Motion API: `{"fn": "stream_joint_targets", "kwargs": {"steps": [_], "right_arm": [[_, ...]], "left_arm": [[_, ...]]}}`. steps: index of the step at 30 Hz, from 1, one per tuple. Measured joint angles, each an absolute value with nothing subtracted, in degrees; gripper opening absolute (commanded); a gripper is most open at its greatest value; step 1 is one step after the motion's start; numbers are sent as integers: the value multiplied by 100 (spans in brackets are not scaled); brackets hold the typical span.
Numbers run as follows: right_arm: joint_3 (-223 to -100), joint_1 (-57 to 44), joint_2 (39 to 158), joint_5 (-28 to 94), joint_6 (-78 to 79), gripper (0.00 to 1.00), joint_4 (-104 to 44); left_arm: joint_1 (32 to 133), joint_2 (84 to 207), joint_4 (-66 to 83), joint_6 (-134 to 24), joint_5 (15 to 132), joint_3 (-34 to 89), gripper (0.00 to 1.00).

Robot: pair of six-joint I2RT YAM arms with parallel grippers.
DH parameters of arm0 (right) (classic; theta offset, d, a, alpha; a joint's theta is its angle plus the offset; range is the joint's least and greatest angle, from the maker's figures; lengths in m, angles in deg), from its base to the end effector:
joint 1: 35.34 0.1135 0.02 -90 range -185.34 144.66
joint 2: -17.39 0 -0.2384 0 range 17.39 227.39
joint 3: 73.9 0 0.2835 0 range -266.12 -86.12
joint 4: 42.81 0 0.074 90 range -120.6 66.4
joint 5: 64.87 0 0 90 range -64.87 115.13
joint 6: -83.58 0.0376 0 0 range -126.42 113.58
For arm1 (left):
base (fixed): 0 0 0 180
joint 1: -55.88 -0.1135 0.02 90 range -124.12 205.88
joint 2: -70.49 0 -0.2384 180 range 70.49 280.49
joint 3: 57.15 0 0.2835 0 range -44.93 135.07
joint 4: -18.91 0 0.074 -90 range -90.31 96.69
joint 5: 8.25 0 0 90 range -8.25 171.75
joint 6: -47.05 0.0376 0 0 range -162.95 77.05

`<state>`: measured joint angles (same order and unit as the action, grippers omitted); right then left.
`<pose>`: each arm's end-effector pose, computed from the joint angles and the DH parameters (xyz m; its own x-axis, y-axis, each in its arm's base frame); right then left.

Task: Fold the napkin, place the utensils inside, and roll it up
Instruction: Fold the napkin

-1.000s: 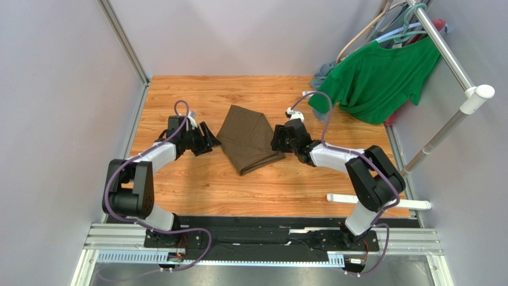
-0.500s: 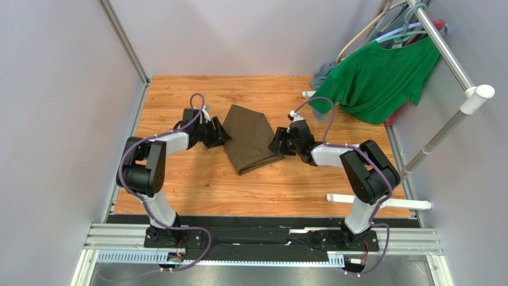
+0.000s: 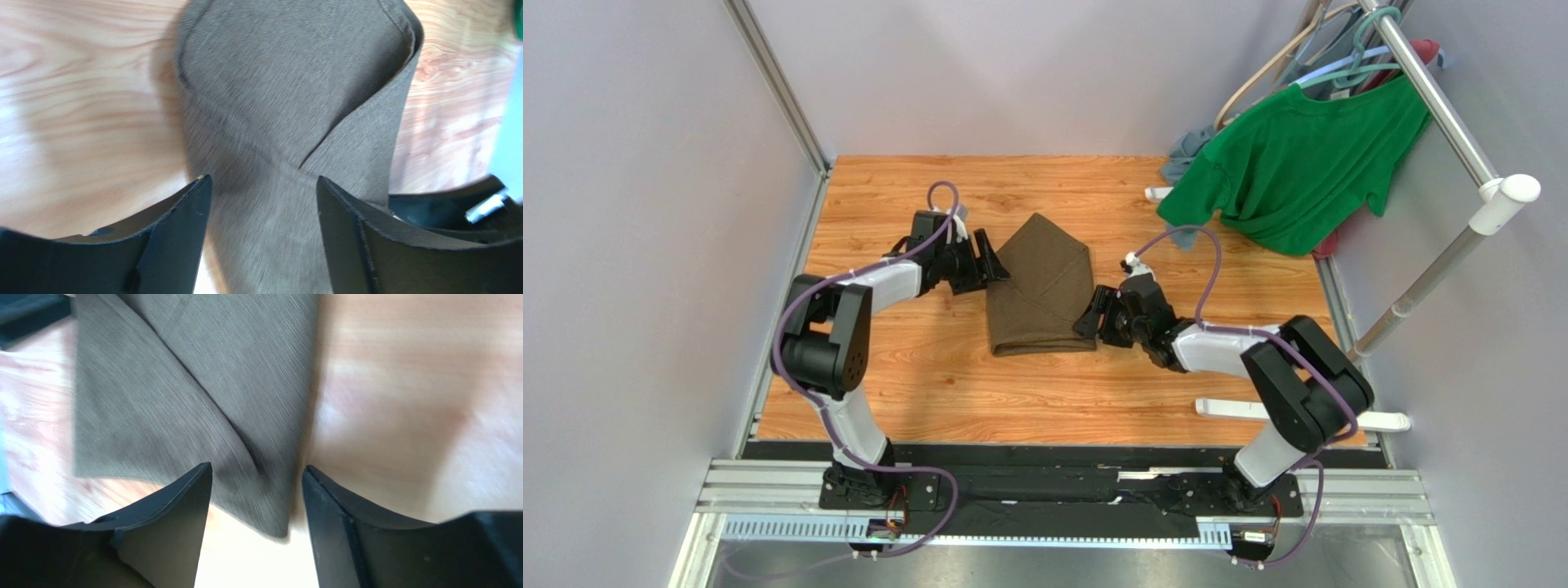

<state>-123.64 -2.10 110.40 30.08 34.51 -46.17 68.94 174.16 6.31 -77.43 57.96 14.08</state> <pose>0.2696 0.1806 0.0857 -0.7995 0.2564 -0.5432 -0.1029 0.8325 0.5443 0.3786 -0.1034 0.1164 -0.8425 -0.3363 -0.4209 0.0091 0.7722 -0.6353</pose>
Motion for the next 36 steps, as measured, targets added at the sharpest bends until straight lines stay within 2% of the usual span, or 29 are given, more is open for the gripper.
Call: {"fn": "stream_joint_targets", "kwargs": {"steps": [4, 7, 11, 20, 36], "right_arm": [[-12324, -140, 10378, 2546, 3269, 63, -3758], [-12388, -105, 9797, 2223, 2989, 61, -3236], [-12746, -83, 9537, 2057, 2629, 56, -2999], [-12969, -59, 10380, 2437, 2480, 50, -3043], [-13172, 129, 10896, 2807, 2528, 46, -3174]], "left_arm": [[6892, 16621, 340, -7560, 6303, 1121, 77], [6890, 15755, 294, -7514, 6557, 688, 72], [6923, 15100, 312, -7503, 6605, 197, 59], [7432, 15248, 207, -7516, 6585, -227, 45], [7897, 15198, 469, -7767, 6686, -400, 44]]}}
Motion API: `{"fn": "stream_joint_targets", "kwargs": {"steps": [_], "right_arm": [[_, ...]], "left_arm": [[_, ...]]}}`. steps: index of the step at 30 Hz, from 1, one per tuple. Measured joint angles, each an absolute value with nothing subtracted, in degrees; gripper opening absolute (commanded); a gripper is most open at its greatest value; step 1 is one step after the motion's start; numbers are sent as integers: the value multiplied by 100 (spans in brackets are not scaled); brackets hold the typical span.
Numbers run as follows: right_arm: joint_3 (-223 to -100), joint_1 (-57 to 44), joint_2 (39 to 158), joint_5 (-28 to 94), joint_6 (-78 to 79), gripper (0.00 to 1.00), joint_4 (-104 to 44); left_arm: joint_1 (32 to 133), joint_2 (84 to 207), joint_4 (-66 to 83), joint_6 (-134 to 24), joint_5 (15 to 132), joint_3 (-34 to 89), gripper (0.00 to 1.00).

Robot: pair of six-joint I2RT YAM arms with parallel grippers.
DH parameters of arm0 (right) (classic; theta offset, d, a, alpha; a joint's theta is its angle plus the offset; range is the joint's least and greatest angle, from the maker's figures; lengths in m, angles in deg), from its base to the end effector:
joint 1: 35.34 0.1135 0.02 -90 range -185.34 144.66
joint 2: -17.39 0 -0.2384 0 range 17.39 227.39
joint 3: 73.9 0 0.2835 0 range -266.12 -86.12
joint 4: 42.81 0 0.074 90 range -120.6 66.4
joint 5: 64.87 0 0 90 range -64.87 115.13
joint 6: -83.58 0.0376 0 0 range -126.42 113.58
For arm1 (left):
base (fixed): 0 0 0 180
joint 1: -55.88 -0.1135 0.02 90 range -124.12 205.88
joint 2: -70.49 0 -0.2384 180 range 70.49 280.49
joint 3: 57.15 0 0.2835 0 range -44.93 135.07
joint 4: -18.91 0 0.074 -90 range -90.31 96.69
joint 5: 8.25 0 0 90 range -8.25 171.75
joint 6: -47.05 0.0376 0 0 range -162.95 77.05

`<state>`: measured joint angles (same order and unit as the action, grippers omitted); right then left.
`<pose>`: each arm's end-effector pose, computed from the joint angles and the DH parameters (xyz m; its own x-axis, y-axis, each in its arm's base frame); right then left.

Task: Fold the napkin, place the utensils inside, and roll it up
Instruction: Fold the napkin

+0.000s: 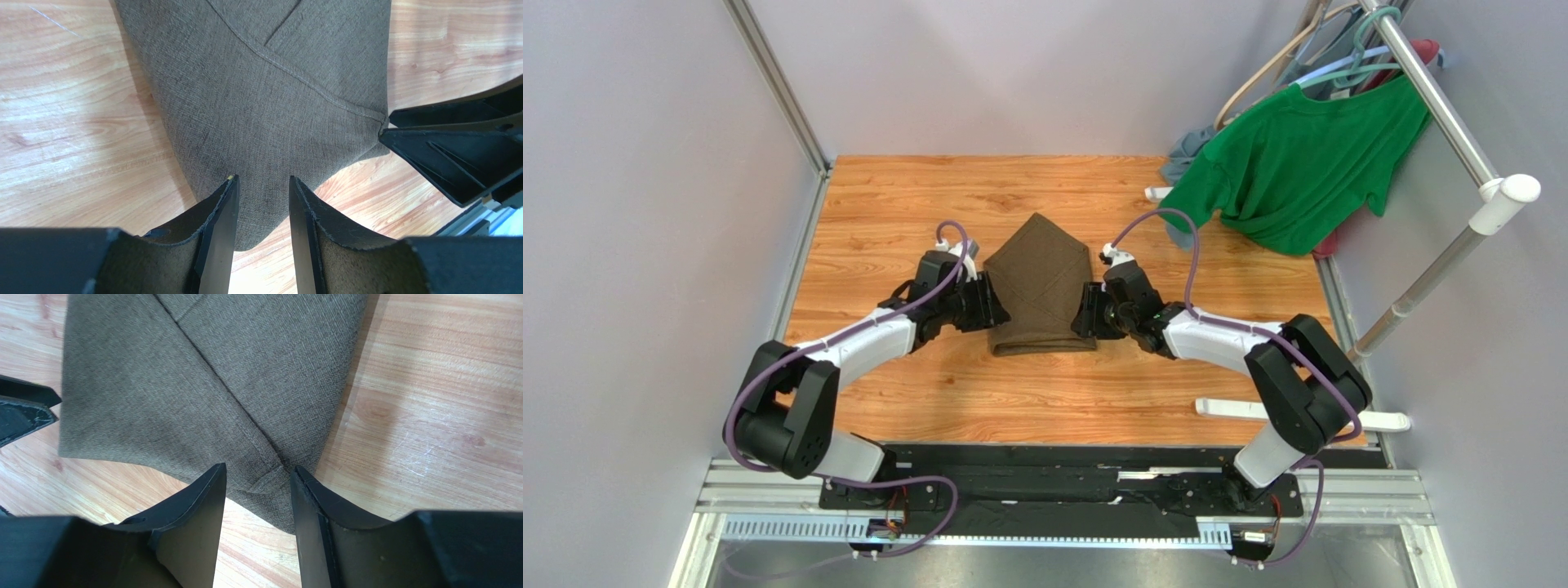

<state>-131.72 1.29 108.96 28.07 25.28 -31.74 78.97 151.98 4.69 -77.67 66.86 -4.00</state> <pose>0.2728 0.2052 0.1157 -0.8097 0.0519 -0.5845 -0.2346 0.8844 0.4035 0.2864 -0.1326 0.1401 -0.8264 -0.2460 -0.5064 0.1003 0.8208 -0.5624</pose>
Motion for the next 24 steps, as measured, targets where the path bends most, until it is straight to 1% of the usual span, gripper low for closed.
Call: {"fn": "stream_joint_targets", "kwargs": {"steps": [8, 11, 12, 14, 18, 22, 24], "right_arm": [[-13247, 142, 11095, 2802, 2526, 42, -3170], [-13251, 150, 11097, 2787, 2524, 37, -3168], [-13258, 155, 11101, 2776, 2526, 33, -3163], [-13262, 161, 11106, 2765, 2522, 30, -3161], [-13266, 168, 11108, 2758, 2524, 19, -3152], [-13269, 183, 11104, 2743, 2522, 15, -3122], [-13269, 196, 11095, 2724, 2524, 9, -3083]], "left_arm": [[7913, 15478, 731, -7826, 6583, -433, 43], [7917, 15572, 799, -7866, 6546, -433, 43], [7917, 15596, 823, -7872, 6530, -433, 43], [7917, 15646, 873, -7892, 6491, -439, 43], [7937, 15733, 998, -7938, 6421, -540, 43], [7954, 15747, 1037, -7997, 6406, -715, 43], [7954, 15747, 1042, -8012, 6404, -741, 43]]}}
